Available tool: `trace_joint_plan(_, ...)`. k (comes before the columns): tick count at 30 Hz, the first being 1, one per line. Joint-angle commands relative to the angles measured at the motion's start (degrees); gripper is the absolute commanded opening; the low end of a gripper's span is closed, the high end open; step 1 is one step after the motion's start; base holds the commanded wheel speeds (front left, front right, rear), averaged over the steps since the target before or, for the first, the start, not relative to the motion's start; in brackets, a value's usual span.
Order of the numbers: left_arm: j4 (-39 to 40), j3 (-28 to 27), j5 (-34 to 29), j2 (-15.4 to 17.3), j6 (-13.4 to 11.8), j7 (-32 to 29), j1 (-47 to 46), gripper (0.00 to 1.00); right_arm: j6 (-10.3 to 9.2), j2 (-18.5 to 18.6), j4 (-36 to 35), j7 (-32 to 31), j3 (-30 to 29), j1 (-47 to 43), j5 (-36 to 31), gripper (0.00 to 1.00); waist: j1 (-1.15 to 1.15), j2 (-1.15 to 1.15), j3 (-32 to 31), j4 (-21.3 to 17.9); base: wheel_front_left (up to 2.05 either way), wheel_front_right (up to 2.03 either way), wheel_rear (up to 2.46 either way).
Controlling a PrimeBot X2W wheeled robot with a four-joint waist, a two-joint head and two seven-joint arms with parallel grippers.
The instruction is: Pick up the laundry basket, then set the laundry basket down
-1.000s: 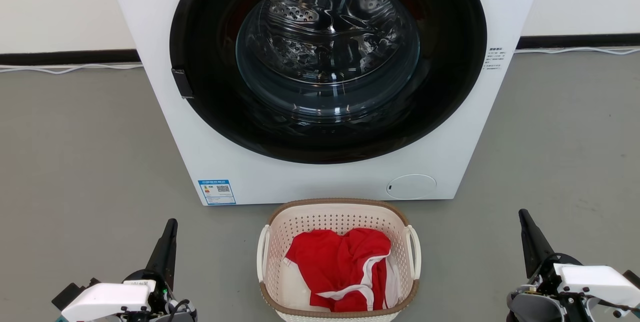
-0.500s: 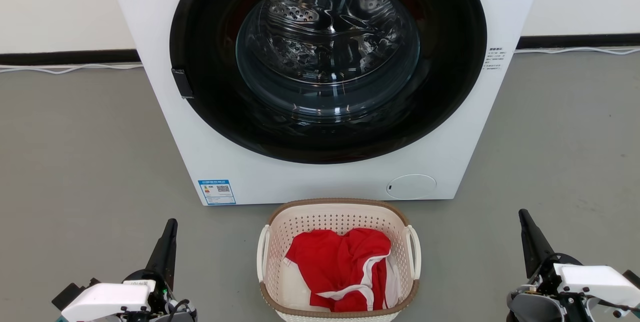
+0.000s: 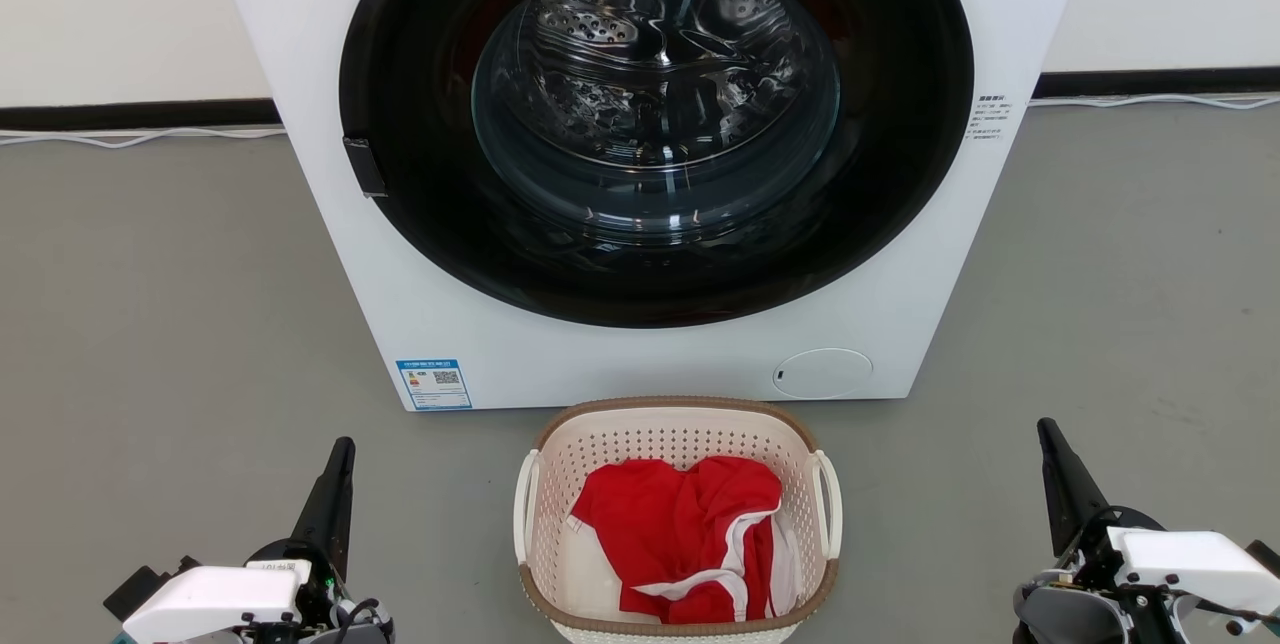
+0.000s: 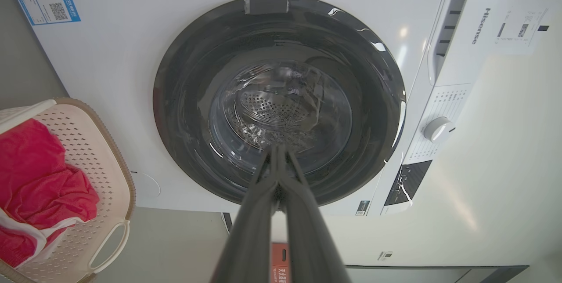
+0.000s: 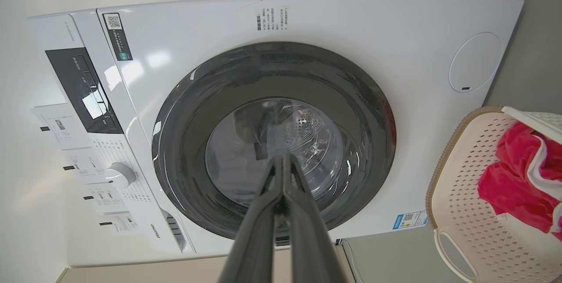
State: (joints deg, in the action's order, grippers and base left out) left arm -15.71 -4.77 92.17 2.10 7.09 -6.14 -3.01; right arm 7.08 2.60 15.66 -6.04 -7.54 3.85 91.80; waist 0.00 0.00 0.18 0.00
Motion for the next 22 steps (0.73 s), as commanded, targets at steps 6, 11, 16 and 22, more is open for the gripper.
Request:
trace_joint_plan(6, 1.7, -1.7, 0.0, 0.8, 0.4, -0.4, -3.2, 0.00, 0.41, 0.3, -1.6, -0.4, 1.0, 2.3, 0.4, 0.00, 0.00, 0.00, 0.0, 0.0, 0.00, 0.00, 0.00)
trace_joint_plan(11, 1.7, -1.7, 0.0, 0.8, 0.4, -0.4, -3.2, 0.00, 0.41, 0.3, -1.6, -0.4, 1.0, 2.3, 0.4, 0.00, 0.00, 0.00, 0.0, 0.0, 0.00, 0.00, 0.00)
trace_joint_plan(16, 1.7, -1.7, 0.0, 0.8, 0.4, -0.3, -3.2, 0.00, 0.41, 0.3, -1.6, -0.4, 1.0, 2.3, 0.4, 0.00, 0.00, 0.00, 0.0, 0.0, 0.00, 0.00, 0.00)
trace_joint_plan(22, 1.7, -1.7, 0.0, 0.8, 0.4, -0.3, -3.2, 0.00, 0.41, 0.3, -1.6, -0.4, 1.0, 2.3, 0.4, 0.00, 0.00, 0.00, 0.0, 0.0, 0.00, 0.00, 0.00)
